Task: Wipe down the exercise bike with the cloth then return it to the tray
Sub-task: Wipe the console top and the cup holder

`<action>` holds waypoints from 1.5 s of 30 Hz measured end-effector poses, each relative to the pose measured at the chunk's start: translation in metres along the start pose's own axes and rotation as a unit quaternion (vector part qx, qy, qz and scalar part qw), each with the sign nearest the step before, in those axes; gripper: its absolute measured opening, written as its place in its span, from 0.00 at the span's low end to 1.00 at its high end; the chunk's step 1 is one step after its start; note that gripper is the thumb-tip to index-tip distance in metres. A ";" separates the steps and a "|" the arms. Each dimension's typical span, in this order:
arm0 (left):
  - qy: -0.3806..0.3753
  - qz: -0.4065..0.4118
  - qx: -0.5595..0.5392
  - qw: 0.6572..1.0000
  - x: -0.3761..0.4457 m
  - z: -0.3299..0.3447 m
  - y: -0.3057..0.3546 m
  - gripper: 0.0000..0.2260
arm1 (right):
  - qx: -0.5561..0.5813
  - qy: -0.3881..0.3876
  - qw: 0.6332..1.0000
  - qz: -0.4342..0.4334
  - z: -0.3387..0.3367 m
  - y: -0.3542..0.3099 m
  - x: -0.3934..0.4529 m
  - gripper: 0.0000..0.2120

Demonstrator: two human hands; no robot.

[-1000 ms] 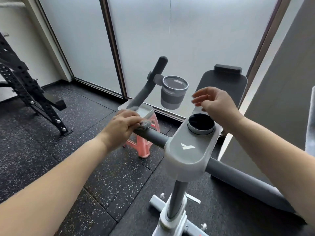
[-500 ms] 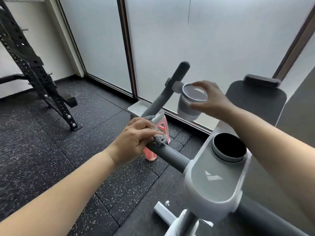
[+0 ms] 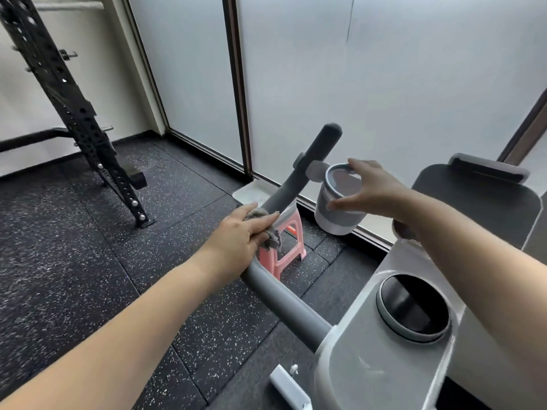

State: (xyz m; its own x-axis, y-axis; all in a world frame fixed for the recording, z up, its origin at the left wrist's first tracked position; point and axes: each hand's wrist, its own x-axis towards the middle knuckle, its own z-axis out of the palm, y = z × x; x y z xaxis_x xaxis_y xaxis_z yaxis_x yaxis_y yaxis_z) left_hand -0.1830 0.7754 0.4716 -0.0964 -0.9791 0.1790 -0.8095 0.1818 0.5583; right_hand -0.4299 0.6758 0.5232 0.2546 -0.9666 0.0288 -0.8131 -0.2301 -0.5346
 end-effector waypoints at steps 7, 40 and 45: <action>-0.008 0.036 -0.023 0.999 0.018 -0.006 0.009 0.23 | 0.003 0.031 0.999 -0.016 0.008 0.003 0.003 0.51; 0.133 0.100 0.175 0.970 0.154 0.017 0.106 0.30 | 0.056 0.013 0.998 -0.006 0.007 0.010 0.005 0.54; 0.052 0.132 0.217 0.966 0.171 -0.006 0.121 0.13 | 0.051 0.015 0.999 -0.014 0.007 0.008 0.004 0.53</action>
State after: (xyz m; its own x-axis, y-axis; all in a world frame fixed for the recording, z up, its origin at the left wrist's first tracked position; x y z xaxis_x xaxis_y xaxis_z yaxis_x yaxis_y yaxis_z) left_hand -0.2937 0.6305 0.5745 -0.2921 -0.8851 0.3624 -0.9336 0.3462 0.0930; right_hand -0.4318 0.6711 0.5134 0.2597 -0.9632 0.0695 -0.7484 -0.2462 -0.6158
